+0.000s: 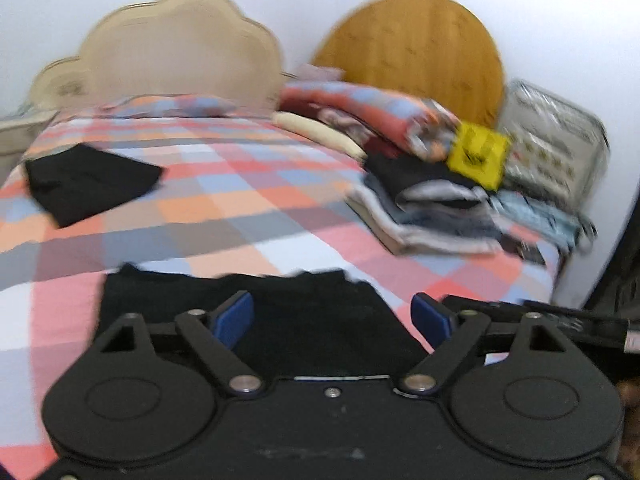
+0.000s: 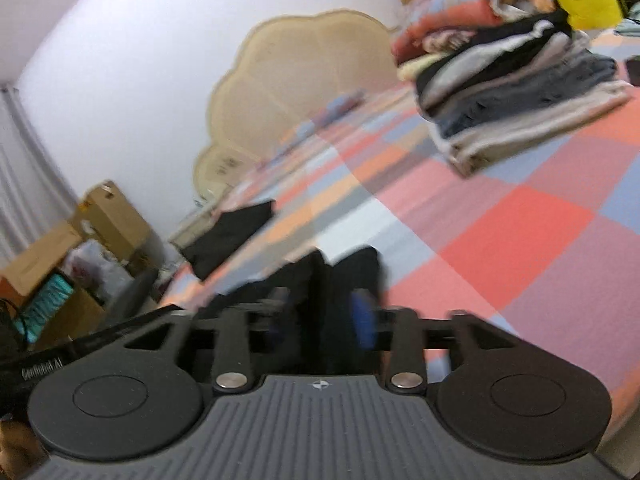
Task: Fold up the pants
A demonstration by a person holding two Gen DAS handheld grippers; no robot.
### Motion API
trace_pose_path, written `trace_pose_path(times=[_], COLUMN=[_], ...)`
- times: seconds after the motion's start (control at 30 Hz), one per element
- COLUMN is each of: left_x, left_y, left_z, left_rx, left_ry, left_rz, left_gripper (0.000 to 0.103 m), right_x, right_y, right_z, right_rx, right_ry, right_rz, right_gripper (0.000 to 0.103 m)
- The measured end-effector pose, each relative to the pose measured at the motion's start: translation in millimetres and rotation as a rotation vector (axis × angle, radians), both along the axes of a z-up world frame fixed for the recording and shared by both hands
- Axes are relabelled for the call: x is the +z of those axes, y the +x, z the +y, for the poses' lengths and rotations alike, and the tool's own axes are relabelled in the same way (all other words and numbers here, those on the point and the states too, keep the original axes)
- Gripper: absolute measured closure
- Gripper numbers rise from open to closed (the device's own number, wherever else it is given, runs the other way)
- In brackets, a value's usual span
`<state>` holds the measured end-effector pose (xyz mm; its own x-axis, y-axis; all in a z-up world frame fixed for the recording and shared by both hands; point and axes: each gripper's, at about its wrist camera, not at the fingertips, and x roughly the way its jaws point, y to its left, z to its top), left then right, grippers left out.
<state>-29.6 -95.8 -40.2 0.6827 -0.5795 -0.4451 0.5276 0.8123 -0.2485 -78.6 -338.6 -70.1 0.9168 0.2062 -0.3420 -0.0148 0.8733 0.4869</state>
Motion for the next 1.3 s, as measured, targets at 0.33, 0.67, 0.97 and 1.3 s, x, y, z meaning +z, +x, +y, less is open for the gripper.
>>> trace_pose_path(times=[0.33, 0.67, 0.97, 1.3], left_x=[-33.1, -52.6, -57.1, -54.4], left_y=[16.2, 31.4, 32.0, -2.0], left_z=[73.1, 84.6, 81.3, 84.3], left_rx=[0.192, 0.201, 0.188, 0.145], left_ry=[-0.036, -0.060, -0.023, 0.044], left_rz=[0.171, 0.222, 0.226, 0.242], left_gripper=[0.049, 0.049, 0.049, 0.049], right_x=[-24.4, -13.5, -29.6, -2.8], right_y=[58.1, 46.9, 38.8, 22.2], right_z=[53.8, 44.6, 37.0, 75.4], right_rx=[0.081, 0.048, 0.033, 0.063], right_ry=[-0.152, -0.092, -0.135, -0.418], right_rz=[0.144, 0.120, 0.179, 0.020], right_gripper=[0.000, 0.076, 0.052, 0.052])
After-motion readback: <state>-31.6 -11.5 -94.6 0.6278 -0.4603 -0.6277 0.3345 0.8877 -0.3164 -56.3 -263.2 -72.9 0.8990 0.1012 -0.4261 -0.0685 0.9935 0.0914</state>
